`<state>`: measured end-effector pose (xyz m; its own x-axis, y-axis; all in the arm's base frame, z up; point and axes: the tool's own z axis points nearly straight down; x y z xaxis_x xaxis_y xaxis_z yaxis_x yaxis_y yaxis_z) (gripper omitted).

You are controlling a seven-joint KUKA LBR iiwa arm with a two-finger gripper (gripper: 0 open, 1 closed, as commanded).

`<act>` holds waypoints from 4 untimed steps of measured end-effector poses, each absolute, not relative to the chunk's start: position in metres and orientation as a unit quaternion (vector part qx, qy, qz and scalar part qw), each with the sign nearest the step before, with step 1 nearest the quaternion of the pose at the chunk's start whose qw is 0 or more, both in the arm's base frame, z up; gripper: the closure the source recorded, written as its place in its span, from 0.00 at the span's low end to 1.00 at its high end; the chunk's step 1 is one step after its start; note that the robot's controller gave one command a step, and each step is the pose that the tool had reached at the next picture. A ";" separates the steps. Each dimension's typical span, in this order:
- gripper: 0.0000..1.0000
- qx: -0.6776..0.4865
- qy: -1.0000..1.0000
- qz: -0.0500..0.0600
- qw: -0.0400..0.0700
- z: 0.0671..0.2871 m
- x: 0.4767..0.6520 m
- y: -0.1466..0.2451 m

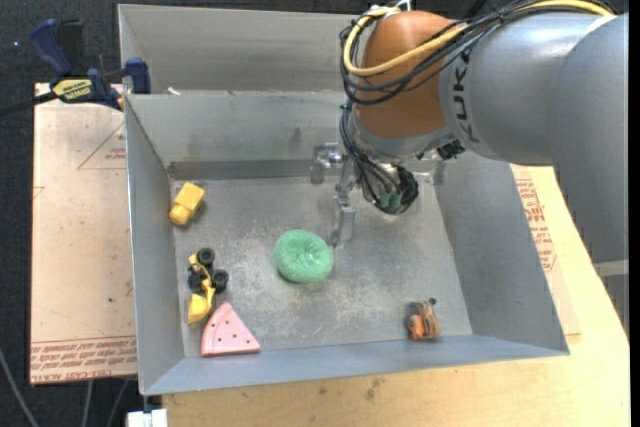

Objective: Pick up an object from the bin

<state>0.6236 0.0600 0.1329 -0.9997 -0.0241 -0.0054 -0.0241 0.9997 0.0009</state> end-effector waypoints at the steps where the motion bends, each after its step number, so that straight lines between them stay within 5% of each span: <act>1: 1.00 -0.038 0.999 0.001 0.001 0.096 0.603 0.087; 4: 1.00 -0.037 0.999 0.001 0.001 0.096 0.603 0.086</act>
Offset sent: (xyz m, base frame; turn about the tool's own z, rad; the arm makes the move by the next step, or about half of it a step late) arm 0.0000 0.0000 0.0000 0.0000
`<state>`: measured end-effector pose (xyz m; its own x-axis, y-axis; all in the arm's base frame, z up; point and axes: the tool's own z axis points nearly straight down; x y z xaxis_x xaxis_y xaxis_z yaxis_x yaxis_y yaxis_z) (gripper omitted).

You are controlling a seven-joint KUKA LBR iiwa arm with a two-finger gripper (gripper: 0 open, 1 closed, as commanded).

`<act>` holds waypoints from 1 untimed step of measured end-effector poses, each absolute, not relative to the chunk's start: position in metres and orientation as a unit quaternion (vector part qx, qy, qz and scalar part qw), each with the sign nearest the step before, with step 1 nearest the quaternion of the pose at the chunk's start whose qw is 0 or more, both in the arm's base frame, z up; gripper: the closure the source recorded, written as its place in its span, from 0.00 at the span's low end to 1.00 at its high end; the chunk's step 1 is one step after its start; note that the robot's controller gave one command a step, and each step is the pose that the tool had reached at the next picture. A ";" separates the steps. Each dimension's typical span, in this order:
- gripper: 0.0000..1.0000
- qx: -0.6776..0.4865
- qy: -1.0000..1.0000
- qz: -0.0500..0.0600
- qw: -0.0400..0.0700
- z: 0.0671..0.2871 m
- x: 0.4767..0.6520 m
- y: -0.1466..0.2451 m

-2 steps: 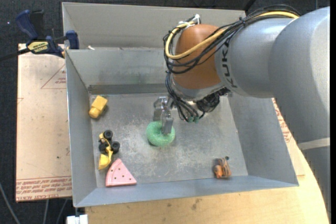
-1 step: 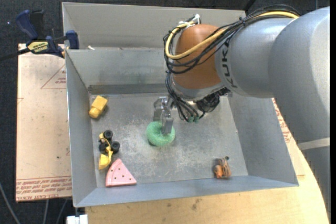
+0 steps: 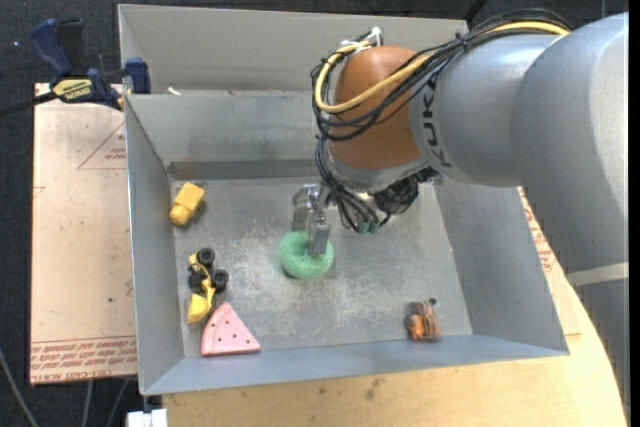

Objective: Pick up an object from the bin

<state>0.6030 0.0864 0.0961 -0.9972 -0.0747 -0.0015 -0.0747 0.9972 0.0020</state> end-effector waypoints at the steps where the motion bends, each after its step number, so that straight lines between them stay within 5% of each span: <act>1: 1.00 -0.037 0.999 0.001 0.001 0.096 0.603 0.086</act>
Offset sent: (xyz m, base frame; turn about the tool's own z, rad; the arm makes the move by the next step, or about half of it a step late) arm 0.0000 0.0000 0.0000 0.0000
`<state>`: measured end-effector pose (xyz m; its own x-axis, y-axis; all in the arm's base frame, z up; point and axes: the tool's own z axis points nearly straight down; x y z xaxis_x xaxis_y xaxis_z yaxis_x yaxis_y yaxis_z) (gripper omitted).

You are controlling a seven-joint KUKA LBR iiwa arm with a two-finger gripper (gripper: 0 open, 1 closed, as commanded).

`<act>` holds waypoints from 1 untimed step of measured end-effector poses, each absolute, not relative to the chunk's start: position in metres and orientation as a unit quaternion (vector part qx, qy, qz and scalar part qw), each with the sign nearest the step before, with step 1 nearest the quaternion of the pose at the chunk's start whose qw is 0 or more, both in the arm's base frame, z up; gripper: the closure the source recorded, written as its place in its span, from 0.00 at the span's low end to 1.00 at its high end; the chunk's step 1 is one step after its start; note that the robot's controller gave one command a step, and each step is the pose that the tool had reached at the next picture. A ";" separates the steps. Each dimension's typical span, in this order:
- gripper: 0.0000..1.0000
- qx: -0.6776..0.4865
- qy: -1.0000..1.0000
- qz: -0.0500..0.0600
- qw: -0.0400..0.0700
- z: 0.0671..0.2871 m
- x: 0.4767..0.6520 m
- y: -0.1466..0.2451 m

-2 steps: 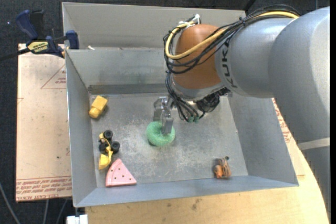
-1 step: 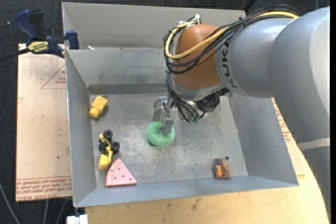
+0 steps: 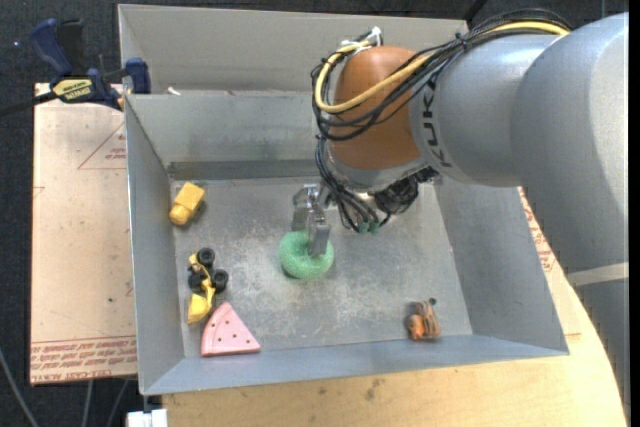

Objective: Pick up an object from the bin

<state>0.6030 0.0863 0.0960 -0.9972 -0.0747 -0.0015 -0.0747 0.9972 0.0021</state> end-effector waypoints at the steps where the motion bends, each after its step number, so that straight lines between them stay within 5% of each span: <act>1: 1.00 -0.037 0.999 0.001 0.001 0.096 0.603 0.086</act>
Offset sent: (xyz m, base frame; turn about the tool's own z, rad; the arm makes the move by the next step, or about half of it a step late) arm 0.0000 0.0000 0.0000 0.0000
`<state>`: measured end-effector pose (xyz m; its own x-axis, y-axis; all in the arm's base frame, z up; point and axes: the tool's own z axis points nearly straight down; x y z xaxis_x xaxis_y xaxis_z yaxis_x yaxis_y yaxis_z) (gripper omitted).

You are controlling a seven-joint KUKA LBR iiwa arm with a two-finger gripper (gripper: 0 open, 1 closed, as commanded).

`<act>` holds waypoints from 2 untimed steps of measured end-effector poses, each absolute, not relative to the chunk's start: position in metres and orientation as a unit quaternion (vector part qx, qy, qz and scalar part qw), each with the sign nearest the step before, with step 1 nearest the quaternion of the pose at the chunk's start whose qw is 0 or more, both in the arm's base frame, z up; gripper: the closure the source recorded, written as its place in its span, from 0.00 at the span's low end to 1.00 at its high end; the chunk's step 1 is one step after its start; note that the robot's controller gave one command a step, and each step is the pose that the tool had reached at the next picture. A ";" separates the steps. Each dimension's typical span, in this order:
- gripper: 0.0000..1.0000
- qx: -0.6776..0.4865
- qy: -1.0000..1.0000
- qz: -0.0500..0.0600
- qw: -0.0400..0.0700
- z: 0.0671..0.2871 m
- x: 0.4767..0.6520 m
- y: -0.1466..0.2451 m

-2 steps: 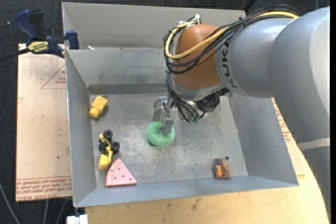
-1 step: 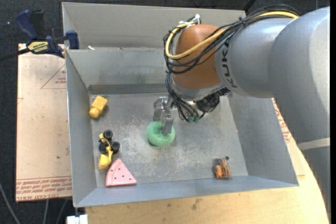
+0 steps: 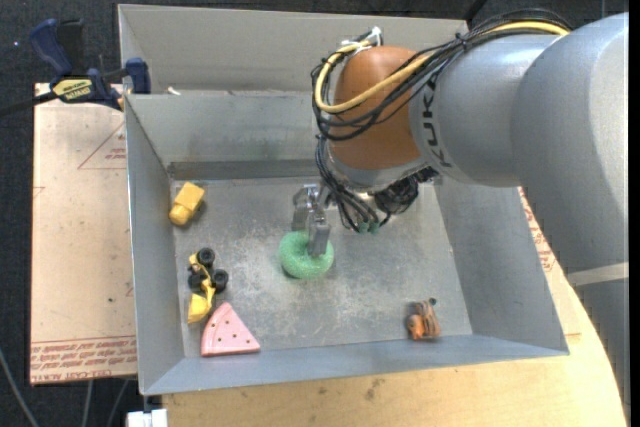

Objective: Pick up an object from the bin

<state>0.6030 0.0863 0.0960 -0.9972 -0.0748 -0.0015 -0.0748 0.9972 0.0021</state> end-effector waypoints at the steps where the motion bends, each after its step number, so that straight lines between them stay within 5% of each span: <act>1: 1.00 -0.037 0.999 0.001 0.001 0.096 0.603 0.086; 2: 1.00 -0.037 0.999 0.001 0.001 0.096 0.603 0.086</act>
Offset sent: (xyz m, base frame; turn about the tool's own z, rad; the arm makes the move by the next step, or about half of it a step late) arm 0.0000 0.0000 0.0000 0.0000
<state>0.6030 0.0862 0.0960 -0.9972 -0.0748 -0.0015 -0.0749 0.9972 0.0022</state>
